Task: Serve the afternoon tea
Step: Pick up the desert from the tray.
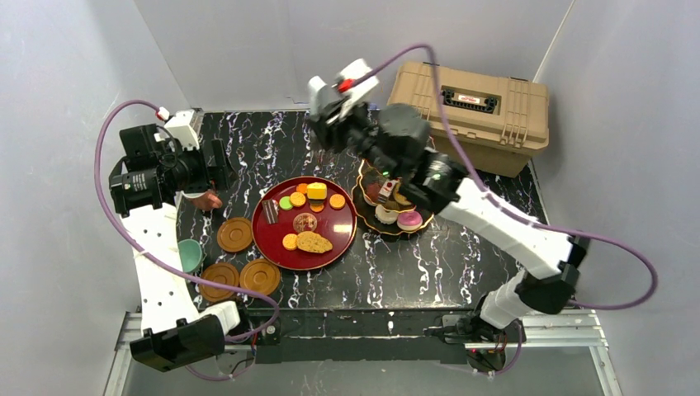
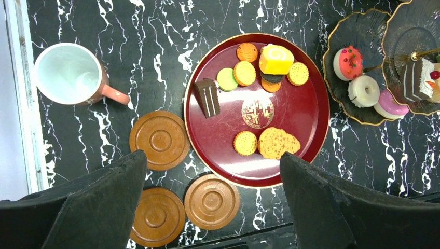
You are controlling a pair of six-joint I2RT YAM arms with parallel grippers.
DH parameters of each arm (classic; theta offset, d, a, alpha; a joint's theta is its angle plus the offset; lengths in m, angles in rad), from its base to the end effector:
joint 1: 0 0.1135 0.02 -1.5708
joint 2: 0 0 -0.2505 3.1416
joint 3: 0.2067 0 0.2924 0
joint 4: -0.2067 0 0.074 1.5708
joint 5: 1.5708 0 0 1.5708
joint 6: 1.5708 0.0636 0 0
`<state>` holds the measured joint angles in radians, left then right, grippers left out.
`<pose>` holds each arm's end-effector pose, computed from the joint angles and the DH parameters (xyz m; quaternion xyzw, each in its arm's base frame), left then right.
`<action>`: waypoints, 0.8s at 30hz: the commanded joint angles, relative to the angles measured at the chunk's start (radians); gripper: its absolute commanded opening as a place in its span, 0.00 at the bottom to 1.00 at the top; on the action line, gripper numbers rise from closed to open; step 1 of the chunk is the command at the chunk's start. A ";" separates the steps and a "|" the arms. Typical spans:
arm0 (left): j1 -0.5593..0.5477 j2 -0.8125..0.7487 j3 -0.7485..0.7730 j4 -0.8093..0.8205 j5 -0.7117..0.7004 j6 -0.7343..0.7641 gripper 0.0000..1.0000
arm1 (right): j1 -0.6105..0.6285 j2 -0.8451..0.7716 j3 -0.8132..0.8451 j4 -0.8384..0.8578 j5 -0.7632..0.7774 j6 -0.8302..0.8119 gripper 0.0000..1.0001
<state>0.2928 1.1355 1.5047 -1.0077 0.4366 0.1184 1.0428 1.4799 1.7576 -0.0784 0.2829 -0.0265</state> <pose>0.2618 0.0508 0.4214 0.0210 0.8773 -0.0998 0.4690 0.2110 0.3266 0.5259 -0.2256 0.5950 0.2948 0.7128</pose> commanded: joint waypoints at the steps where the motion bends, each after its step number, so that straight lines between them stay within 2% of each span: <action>1: 0.006 0.004 0.037 -0.039 -0.014 -0.016 0.98 | 0.064 0.110 0.027 0.092 -0.027 0.003 0.17; 13: 0.006 0.033 0.043 -0.054 -0.038 -0.015 0.98 | 0.077 0.211 -0.291 0.393 -0.010 0.145 0.18; 19: 0.005 0.035 0.039 -0.044 -0.055 -0.011 0.98 | 0.079 0.297 -0.332 0.539 -0.029 0.199 0.19; 24: 0.006 0.035 0.048 -0.043 -0.072 -0.001 0.98 | 0.079 0.350 -0.338 0.577 -0.024 0.223 0.27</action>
<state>0.2928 1.1751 1.5253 -1.0340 0.3801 0.1108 1.1213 1.8221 1.4220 0.3450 0.2573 0.1581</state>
